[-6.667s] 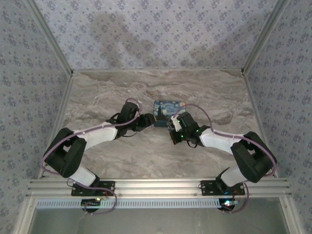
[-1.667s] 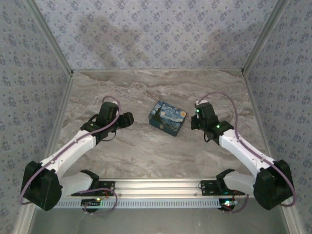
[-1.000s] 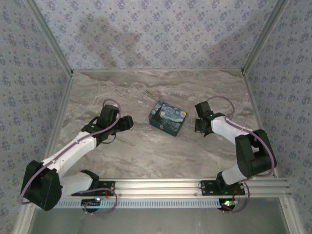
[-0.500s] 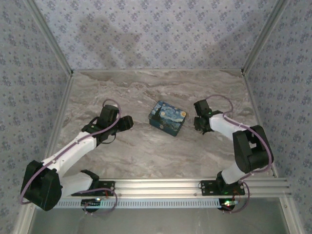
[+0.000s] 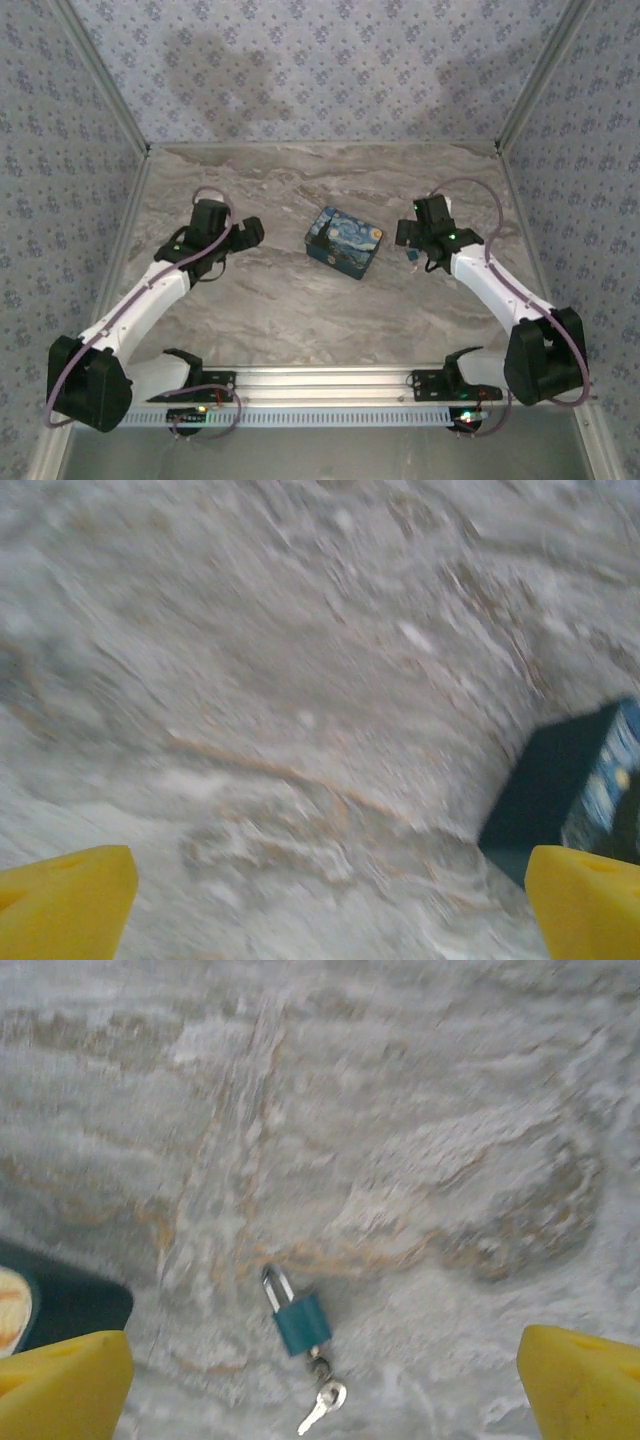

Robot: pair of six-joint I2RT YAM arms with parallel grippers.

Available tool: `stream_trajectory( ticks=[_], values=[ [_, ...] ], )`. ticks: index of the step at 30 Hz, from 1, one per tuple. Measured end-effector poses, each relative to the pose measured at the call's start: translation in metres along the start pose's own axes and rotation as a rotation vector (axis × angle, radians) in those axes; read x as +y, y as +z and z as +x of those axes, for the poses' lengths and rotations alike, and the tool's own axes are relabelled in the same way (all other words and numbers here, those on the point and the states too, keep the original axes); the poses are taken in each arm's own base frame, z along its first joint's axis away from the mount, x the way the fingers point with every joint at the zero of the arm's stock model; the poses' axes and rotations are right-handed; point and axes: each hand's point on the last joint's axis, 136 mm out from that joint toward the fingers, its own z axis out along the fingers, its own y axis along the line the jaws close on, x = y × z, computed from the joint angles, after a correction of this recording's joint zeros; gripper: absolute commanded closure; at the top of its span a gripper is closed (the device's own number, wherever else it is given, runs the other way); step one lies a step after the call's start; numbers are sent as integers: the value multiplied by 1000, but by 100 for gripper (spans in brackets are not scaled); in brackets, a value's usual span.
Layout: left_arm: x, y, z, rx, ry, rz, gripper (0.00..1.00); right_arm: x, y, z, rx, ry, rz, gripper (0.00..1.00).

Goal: Unlock the padlock with the key

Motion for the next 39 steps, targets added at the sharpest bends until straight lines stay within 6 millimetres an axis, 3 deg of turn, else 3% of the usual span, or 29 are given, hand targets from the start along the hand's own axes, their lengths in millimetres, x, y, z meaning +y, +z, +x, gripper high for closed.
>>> stream_trajectory(
  ticks=[3,6,9,14,17,22,26,33,39],
  values=[
    [31,-2,-30,-102,38,-117,0,-12,-3,-18,-164,-13,37,0],
    [67,4,-45,-188,84,-219,0,-28,2,-9,-270,-66,91,0],
    [100,19,-32,-218,133,-297,0,-50,18,7,-276,-87,162,0],
    [136,61,2,-176,225,-382,0,-79,42,11,-309,-55,244,0],
    [146,74,13,-187,258,-397,0,-84,57,19,-311,-64,251,0],
    [149,80,-9,-339,252,-354,0,-80,76,18,-355,-63,171,0],
    [158,91,1,-323,251,-331,0,-77,84,14,-391,-55,101,0],
    [148,91,-9,-366,258,-289,0,-67,83,8,-417,-65,53,0],
    [142,90,-11,-380,271,-280,0,-71,85,5,-412,-55,28,0]
  ],
)
